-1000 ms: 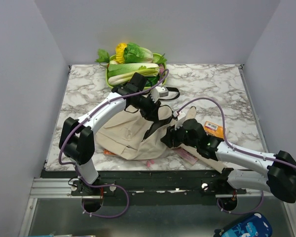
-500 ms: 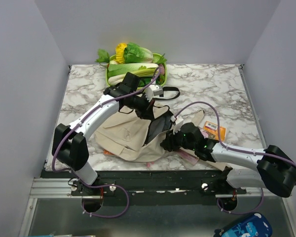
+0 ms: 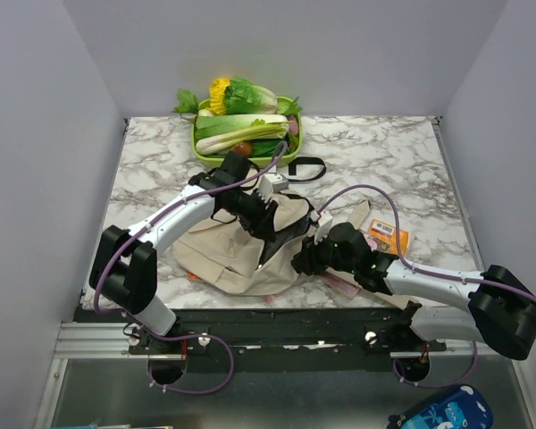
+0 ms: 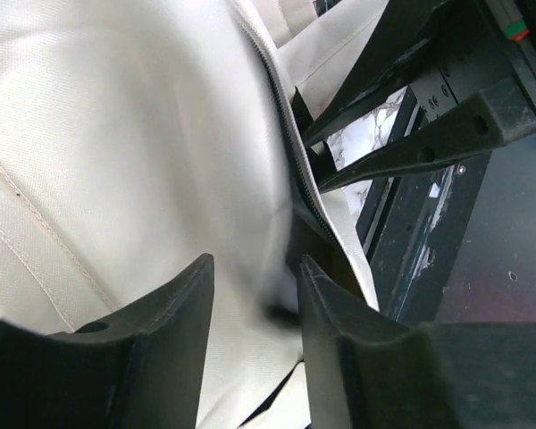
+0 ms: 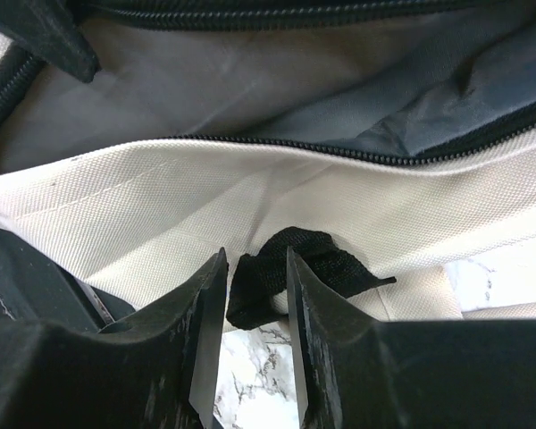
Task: Pack the student bag
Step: Unzip the student bag at the center of the board.
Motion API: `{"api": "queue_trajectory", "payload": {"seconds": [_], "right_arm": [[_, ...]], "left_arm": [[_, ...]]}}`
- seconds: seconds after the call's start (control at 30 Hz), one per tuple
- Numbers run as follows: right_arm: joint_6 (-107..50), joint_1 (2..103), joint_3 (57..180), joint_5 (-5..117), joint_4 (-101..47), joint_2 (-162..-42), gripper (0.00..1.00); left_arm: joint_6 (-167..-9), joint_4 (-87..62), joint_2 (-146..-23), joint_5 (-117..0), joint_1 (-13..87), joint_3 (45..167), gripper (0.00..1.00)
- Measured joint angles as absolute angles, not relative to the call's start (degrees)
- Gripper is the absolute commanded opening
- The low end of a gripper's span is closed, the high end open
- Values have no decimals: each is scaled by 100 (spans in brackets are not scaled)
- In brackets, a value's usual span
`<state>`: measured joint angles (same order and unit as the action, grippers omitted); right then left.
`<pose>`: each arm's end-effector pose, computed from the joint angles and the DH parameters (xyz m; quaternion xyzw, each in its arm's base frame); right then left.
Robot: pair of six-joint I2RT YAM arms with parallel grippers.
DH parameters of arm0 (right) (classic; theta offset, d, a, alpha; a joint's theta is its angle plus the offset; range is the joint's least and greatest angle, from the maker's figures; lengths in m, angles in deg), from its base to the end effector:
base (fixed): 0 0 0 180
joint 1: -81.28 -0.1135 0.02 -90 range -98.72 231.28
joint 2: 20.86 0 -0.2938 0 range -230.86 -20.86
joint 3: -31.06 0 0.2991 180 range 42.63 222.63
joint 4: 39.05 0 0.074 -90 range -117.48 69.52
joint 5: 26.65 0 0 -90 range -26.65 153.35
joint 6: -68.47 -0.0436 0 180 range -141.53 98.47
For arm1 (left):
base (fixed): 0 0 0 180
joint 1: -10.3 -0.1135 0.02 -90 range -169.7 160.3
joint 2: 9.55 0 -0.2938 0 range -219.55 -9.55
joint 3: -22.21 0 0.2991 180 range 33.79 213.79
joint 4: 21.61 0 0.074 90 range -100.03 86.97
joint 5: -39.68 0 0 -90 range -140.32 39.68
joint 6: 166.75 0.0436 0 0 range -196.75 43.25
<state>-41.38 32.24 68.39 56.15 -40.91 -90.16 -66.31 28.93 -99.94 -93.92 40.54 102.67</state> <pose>0.1737 0.2085 0.1711 -0.2482 0.8290 0.3266 0.3801 0.3033 -0.2116 0.2639 0.4008 0.8089 -0.3944 0.1714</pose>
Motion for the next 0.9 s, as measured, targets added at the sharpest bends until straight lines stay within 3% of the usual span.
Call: {"api": "queue_trajectory", "payload": {"seconds": [0.2,0.27,0.37,0.4,0.47,0.67,0.9], "right_arm": [[-4110,3222,6839,5602,-4085,-9016,38],[-4106,3222,6839,5600,-4080,-9014,37],[-4103,3224,6839,5597,-4069,-9012,36],[-4101,3222,6839,5600,-4065,-9007,35],[-4101,3222,6839,5597,-4061,-9001,35],[-4095,3222,6841,5595,-4023,-8961,34],[-3865,3224,7512,5449,-3591,-9038,32]], "left_arm": [[-6616,2919,-10018,-9392,4135,10322,56],[-6592,2925,-10072,-9392,4170,10378,52],[-6559,2958,-10158,-9392,4196,10387,26],[-6509,2980,-10188,-9392,4205,10387,12],[-6469,3056,-10254,-9392,4216,10391,0],[-6266,3452,-10357,-9429,4218,10737,0],[-6050,4014,-9856,-9411,3868,11946,0]]}}
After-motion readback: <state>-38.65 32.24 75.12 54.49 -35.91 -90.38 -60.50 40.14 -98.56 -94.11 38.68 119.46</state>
